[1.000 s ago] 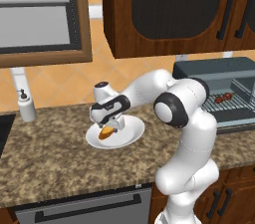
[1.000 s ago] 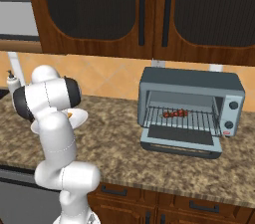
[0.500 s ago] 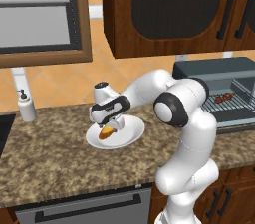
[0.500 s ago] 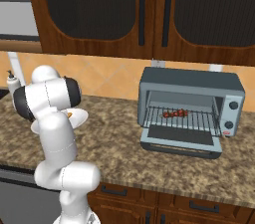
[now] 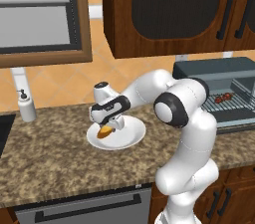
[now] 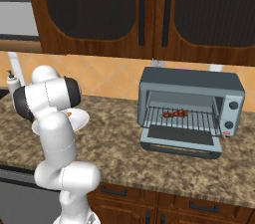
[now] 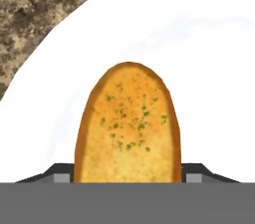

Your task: Pick up the kebab skewer and baguette bread, and place them inside the toaster oven. Close the toaster oven door and start by setting the timer.

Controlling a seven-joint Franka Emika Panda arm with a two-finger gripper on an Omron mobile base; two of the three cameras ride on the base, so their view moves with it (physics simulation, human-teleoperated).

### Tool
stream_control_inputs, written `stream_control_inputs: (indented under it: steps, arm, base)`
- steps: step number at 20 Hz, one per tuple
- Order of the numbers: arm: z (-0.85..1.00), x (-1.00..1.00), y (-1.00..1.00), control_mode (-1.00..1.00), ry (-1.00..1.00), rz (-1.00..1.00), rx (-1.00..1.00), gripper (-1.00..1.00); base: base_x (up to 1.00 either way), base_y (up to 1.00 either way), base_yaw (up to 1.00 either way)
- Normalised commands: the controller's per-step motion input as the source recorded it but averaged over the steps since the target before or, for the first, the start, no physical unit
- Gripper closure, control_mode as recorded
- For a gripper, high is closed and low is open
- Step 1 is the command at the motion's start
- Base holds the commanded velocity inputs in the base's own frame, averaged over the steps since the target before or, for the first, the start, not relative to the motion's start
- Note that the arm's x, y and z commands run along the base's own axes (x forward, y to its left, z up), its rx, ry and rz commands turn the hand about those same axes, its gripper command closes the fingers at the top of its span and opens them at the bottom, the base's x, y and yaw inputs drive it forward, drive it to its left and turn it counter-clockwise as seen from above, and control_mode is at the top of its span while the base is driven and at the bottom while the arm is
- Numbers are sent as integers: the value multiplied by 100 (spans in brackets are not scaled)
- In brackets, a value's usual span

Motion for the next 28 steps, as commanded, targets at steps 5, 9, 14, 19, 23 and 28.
stream_control_inputs:
  steps: [5,9,14,19,23,28]
  arm:
    - [0,0,0,-100,0,0,0,100]
    - [0,0,0,-100,0,0,0,100]
    - [11,0,0,-100,-2,0,0,100]
    - [43,-11,-19,-100,-1,0,0,100]
    - [26,-54,-83,-100,0,0,0,100]
    - [38,-56,-99,-100,0,0,0,100]
  base:
    - [0,0,0]
    - [0,0,0]
    - [0,0,0]
    - [0,0,0]
    - [0,0,0]
    - [0,0,0]
